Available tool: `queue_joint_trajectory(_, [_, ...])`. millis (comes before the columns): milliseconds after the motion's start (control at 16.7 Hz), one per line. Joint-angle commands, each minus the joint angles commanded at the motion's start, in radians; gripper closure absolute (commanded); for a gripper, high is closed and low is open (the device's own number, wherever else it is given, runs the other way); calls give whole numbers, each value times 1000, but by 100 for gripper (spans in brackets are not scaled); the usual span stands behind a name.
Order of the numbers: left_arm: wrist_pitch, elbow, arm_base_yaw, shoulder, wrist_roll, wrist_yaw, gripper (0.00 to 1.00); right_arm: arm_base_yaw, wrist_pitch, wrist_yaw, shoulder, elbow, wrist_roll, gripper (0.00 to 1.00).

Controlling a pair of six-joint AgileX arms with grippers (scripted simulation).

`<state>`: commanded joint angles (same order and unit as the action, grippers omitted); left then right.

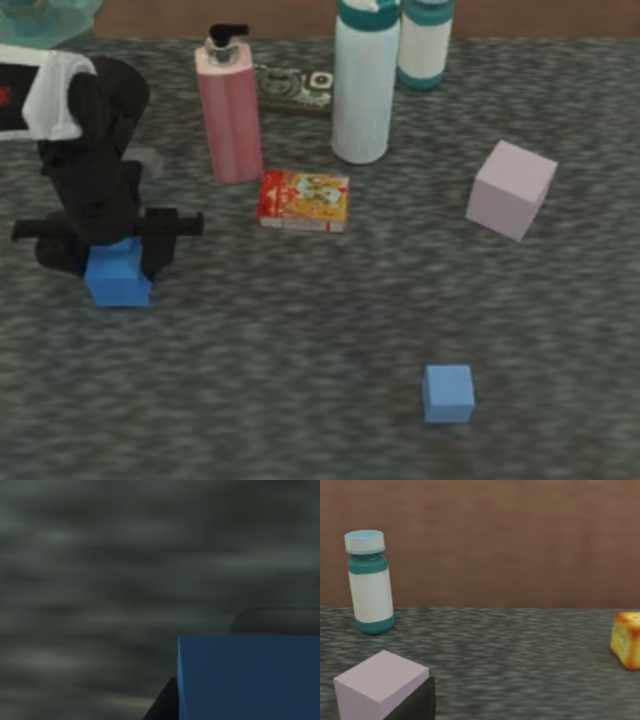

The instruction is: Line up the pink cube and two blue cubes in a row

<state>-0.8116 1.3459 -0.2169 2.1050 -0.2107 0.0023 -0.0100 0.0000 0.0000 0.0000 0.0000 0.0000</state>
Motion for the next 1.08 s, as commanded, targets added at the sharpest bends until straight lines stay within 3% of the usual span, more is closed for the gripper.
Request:
queue_joint_trajectory(240, [-28, 22, 2, -30, 3, -5, 100, 0, 0, 0, 0, 0, 0, 0])
queue_joint_trajectory(660, [-250, 156, 19, -112, 0, -6, 100, 0, 0, 0, 0, 0, 0, 0])
queue_joint_trajectory(1080, [-268, 178, -22, -106, -35, -7, 100, 0, 0, 0, 0, 0, 0, 0])
